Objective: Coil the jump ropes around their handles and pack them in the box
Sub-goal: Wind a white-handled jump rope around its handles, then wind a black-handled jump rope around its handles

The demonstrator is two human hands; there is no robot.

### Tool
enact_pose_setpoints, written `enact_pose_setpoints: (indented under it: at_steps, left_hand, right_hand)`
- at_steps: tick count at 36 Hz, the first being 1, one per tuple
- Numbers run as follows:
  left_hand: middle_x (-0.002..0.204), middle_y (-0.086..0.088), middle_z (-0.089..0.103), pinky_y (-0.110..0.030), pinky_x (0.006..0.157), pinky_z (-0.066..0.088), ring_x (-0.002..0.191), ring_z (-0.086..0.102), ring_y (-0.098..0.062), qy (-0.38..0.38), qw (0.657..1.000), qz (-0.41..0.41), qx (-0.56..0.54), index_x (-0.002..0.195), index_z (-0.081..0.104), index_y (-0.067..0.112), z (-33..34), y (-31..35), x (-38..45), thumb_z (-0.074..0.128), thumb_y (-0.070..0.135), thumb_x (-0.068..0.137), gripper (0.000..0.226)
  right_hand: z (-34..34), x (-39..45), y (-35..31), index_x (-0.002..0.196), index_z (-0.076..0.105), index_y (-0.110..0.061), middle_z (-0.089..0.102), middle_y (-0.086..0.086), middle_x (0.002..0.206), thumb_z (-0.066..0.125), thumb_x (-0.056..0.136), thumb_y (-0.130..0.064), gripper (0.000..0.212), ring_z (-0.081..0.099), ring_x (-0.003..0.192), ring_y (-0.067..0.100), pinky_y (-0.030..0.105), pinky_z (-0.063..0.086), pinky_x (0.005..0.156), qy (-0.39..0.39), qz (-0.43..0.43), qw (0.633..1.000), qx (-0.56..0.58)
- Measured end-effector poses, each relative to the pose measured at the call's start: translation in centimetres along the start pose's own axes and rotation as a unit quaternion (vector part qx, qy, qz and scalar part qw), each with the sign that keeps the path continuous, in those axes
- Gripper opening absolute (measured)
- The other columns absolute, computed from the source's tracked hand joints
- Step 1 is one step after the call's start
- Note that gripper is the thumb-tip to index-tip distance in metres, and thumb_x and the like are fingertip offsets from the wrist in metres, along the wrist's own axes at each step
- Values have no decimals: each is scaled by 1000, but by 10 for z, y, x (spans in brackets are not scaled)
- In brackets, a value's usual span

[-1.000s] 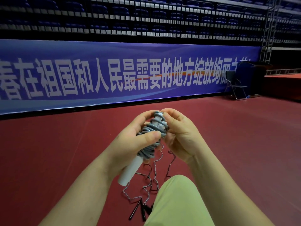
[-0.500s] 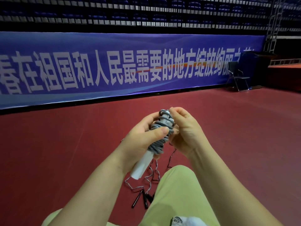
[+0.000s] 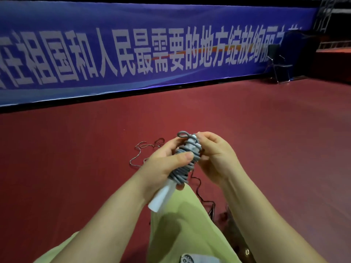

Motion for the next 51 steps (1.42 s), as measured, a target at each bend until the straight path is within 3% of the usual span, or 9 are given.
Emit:
enact_pose_setpoints:
  at_steps: [5,10,18,27,31,37,40,45,51]
  left_hand:
    - [79,-4,64,-24,41,45,51,57,-15,30,999,-35,1,109,59,25,2,-20,37,72,6,70,46]
    - [97,5,66,-15,66,50,74,64,0,43,996,-67,32,106,58,28,4,-67,89,63,1,83,36]
    - [111,4,68,-20,75,53,92,66,-5,-44,977,-174,112,122,58,30,29,-154,163,74,24,74,51]
    - [113,11,64,-20,83,46,97,62,-1,-107,950,-269,117,110,57,40,58,-254,226,76,27,76,42]
    - [112,2,63,-33,71,52,91,64,-16,-34,935,-334,110,122,51,33,59,-296,236,68,46,62,64]
    - [122,-3,59,-37,103,44,110,58,-19,-34,911,-397,107,128,48,22,72,-363,257,51,43,94,40]
    - [146,-2,43,-43,115,26,136,37,-21,-100,885,-420,175,140,44,32,83,-383,262,33,79,64,90]
    - [160,5,15,-41,120,6,148,9,-23,-175,833,-451,270,151,18,38,73,-421,266,26,61,96,60]
    - [158,2,25,-41,119,14,146,18,-21,-150,817,-480,283,150,25,35,49,-445,278,21,74,67,91]
  right_hand:
    - [-24,25,8,75,55,-10,56,9,67,73,75,-31,28,53,64,24,33,49,62,46,7,999,-10]
    - [-77,50,9,69,66,-27,58,-2,70,66,74,-44,18,53,73,21,39,43,71,110,-27,980,-163]
    - [-182,69,15,75,68,-13,64,-3,70,69,87,-17,13,57,64,9,27,45,60,157,6,912,-379]
    - [-297,77,73,53,61,-20,50,-3,54,63,91,-23,38,45,60,20,37,37,65,421,85,890,-153]
    - [-326,64,108,93,62,-14,63,4,87,50,99,-29,21,61,73,15,30,48,66,439,151,882,-75]
    - [-347,32,187,131,57,-14,64,9,128,53,93,-41,46,60,119,25,45,44,103,404,227,868,177]
    - [-374,22,217,139,49,-8,54,20,138,65,84,-38,64,49,131,35,50,31,114,440,209,843,227]
    - [-450,13,239,119,62,-7,65,18,116,58,92,-43,44,64,99,33,55,44,102,550,248,783,151]
    - [-530,6,267,103,59,0,64,15,80,58,96,-28,29,60,64,27,34,52,63,612,361,703,-24]
Point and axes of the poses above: each hand's wrist, its own x-axis towards the middle knuckle, its own z-axis out of the palm, y = z × x, the point moved 3 cm from there along x, towards the middle knuckle
